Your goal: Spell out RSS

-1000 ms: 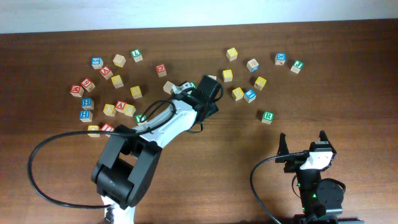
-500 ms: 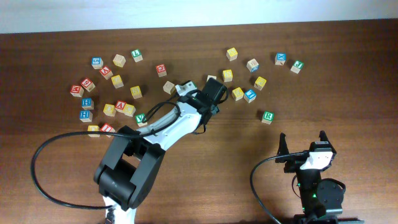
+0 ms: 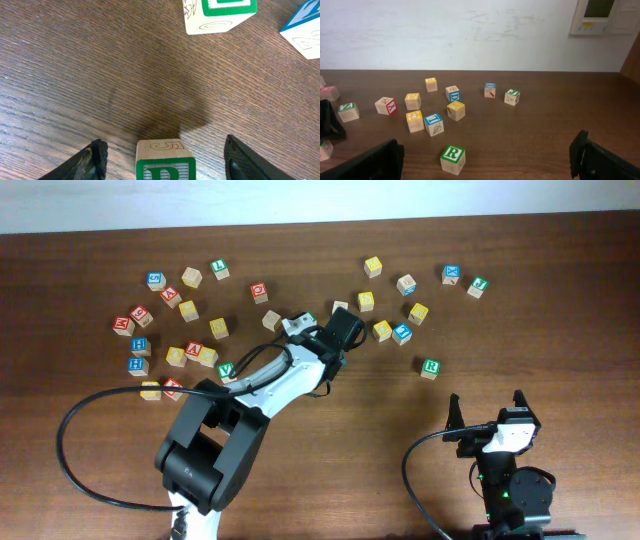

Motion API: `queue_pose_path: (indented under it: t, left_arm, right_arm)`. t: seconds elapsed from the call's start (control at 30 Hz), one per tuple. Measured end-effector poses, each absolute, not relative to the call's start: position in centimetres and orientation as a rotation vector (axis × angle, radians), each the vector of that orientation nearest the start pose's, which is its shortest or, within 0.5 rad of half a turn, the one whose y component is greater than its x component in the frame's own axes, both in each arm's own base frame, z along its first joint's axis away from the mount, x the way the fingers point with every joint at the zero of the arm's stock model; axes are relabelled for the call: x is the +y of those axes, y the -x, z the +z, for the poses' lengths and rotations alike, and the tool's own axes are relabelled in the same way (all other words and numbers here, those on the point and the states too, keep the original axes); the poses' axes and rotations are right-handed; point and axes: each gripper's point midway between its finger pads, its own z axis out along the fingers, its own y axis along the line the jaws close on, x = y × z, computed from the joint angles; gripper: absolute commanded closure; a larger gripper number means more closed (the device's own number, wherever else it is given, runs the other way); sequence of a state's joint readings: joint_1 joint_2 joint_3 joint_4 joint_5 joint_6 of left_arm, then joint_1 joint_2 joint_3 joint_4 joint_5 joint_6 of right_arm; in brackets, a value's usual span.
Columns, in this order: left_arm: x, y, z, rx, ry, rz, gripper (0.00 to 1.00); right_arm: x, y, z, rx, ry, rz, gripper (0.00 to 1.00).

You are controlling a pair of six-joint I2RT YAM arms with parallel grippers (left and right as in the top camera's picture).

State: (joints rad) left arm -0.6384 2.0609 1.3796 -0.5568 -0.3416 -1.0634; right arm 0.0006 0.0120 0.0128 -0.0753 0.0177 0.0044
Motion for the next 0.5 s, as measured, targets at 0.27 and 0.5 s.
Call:
queue_pose_path:
  t: [0.27,0.5]
  left_arm:
    - [-22.29,-39.5,0.66,2.593,0.62,0.0,0.39]
    - [-22.03,-39.67,0.6,2.58,0.615,0.022,0.4]
  right_arm:
    - [-0.29,-24.62,15.85,1.645,-0.017,-0.011,0.02]
    - [-0.29,-24.62,15.85,1.645,-0.016,-0.011,0.02]
